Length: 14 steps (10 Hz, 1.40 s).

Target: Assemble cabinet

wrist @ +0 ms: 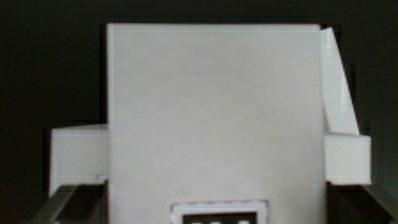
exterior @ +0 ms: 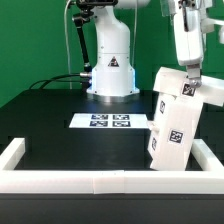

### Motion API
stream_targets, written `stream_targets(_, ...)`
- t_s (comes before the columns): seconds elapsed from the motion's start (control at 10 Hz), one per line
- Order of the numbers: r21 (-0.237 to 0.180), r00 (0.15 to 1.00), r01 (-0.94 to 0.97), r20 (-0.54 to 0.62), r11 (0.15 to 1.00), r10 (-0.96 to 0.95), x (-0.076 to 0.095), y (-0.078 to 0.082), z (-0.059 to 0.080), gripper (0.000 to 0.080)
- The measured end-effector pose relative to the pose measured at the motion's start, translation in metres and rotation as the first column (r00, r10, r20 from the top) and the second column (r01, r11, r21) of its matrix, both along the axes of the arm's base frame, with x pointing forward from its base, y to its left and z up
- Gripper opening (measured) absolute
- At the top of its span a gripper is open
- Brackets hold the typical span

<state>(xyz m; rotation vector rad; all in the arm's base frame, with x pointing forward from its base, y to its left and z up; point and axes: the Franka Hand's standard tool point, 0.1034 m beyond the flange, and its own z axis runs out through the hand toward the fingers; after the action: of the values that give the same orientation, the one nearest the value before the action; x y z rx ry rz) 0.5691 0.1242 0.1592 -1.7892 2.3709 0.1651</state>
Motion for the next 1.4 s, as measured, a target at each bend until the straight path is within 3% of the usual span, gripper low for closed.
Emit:
stream_targets(0.1,0.001,1.000,-0.010,0.003,1.000,0.010,-0.001,0.000,0.001,0.0743)
stream_targets(0.2,0.008,1.000,-0.020,0.010,1.000,0.020,-0.003,0.000,0.006,0.0782)
stream_targets(0.5,0.035,0.999,-0.021,0.029,0.999,0.020,-0.009,0.000,0.020,0.0799)
stream_targets(0.8,0.030,0.998,-0.061,0.031,0.998,0.060,-0.010,0.001,0.018,0.0797)
stream_targets(1.0,-0.006,0.909,-0.415,0.035,0.910,0.415,-0.010,-0.001,0.019,0.0797)
stream_targets(1.1,-0.042,0.786,-0.613,0.061,0.789,0.615,-0.007,-0.001,0.021,0.0797)
stream_targets(1.4,-0.078,0.587,-0.801,0.093,0.594,0.804,-0.006,-0.004,0.020,0.0797)
